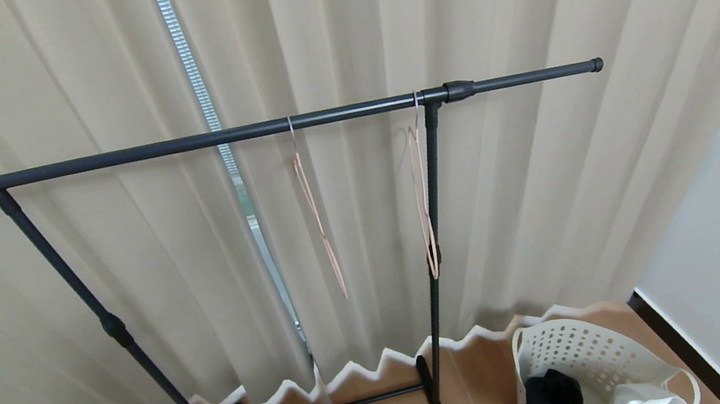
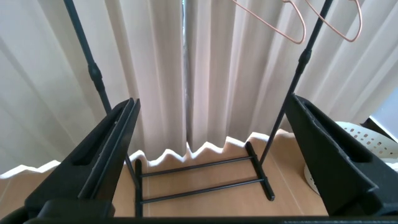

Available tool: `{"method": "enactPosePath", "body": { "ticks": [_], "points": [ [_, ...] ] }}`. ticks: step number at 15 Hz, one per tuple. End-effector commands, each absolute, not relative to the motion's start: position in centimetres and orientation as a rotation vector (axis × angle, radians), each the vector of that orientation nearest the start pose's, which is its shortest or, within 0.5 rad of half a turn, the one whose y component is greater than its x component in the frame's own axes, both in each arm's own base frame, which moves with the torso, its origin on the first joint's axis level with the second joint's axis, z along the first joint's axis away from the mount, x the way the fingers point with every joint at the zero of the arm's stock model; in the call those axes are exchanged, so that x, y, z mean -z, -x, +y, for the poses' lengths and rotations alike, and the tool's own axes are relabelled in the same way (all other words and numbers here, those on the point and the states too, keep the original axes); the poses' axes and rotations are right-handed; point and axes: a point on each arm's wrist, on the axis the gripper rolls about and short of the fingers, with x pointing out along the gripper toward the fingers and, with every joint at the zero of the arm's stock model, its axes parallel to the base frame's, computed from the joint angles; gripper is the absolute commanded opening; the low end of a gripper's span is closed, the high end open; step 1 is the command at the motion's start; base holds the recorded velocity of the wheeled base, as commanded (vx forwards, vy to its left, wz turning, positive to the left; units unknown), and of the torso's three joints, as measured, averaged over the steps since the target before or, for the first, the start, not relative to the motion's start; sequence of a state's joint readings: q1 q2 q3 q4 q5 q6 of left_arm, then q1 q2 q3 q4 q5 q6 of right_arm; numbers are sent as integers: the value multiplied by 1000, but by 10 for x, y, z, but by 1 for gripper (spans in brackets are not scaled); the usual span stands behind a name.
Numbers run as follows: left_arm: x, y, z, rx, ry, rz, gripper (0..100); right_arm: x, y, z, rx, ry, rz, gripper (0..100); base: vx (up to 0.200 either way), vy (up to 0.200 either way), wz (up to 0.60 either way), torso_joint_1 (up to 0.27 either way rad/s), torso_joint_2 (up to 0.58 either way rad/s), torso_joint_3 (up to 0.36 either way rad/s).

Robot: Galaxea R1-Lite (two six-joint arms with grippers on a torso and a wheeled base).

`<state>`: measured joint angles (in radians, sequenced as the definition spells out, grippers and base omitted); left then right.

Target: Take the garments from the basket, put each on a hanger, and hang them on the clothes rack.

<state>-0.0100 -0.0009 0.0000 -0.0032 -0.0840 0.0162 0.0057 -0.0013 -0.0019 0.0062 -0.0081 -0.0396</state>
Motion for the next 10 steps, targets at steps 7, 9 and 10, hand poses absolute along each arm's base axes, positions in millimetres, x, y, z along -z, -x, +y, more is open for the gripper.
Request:
{"method": "enactPosePath", "body": {
  "ticks": [7, 9, 10],
  "points": [
    [-76, 23, -2, 95, -17, -5, 100, -76, 23, 0, -14, 21, 3, 100, 0, 0, 0, 0, 0, 0],
    [-76, 23, -2, 95, -17, -5, 100, -76, 23, 0, -14, 0, 3, 100, 0, 0, 0, 0, 0, 0],
    [-76, 23, -2, 95, -17, -5, 100, -76, 23, 0, -14, 0, 5, 100, 0, 0, 0, 0, 0, 0]
  ]
}}
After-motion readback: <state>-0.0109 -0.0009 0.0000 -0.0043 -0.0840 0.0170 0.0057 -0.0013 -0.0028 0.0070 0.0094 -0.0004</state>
